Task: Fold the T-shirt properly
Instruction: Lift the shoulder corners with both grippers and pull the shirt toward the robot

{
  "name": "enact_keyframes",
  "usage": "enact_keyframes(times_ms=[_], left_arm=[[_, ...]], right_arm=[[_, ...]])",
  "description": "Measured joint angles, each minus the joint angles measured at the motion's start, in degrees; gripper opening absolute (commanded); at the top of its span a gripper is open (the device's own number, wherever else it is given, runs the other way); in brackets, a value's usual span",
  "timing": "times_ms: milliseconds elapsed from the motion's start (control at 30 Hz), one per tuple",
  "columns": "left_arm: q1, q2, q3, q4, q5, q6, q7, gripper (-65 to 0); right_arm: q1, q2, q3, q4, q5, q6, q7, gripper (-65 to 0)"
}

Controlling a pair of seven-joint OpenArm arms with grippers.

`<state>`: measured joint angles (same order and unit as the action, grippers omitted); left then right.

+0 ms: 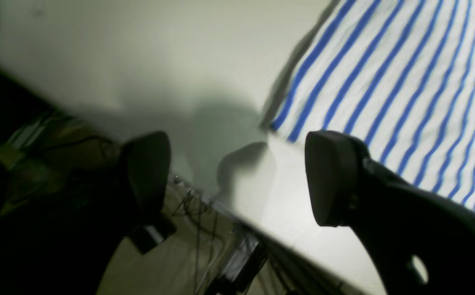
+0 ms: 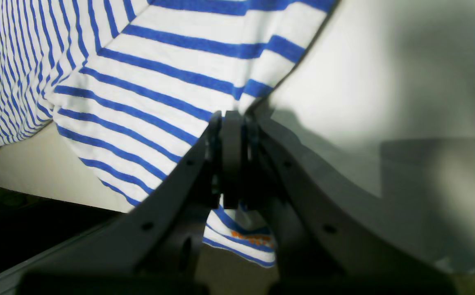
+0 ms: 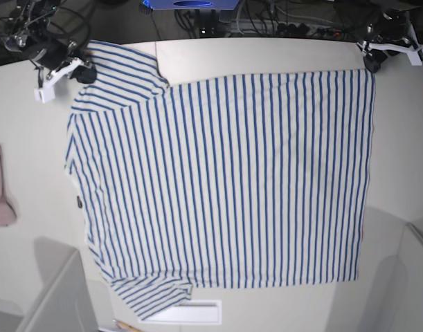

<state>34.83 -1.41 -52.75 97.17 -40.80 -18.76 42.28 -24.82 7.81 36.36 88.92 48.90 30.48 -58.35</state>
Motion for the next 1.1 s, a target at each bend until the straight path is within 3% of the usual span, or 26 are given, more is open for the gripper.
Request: enact_keyframes(times_ms=[200, 433, 967, 1100], left_arm=[[-1.4, 0.0, 0.0, -1.7, 0.2, -0.8, 0.2, -16.6], [-2.5, -2.7, 5.8, -4.5, -1.0, -2.1, -2.5, -16.6], [-6.6, -2.6, 5.9, -8.5, -2.8, -2.5, -4.2, -17.1], [-7.5, -2.6, 5.9, -8.6, -2.6, -2.3, -2.5, -32.4]], right_arm=[[0.0, 0.0, 0.0, 0.0, 0.0, 0.0, 0.0, -65.0], [0.0, 0.0, 0.0, 0.0, 0.0, 0.0, -0.1, -65.0], [0.0, 0.0, 0.0, 0.0, 0.0, 0.0, 0.0, -65.0], [0.0, 0.0, 0.0, 0.0, 0.0, 0.0, 0.0, -65.0]])
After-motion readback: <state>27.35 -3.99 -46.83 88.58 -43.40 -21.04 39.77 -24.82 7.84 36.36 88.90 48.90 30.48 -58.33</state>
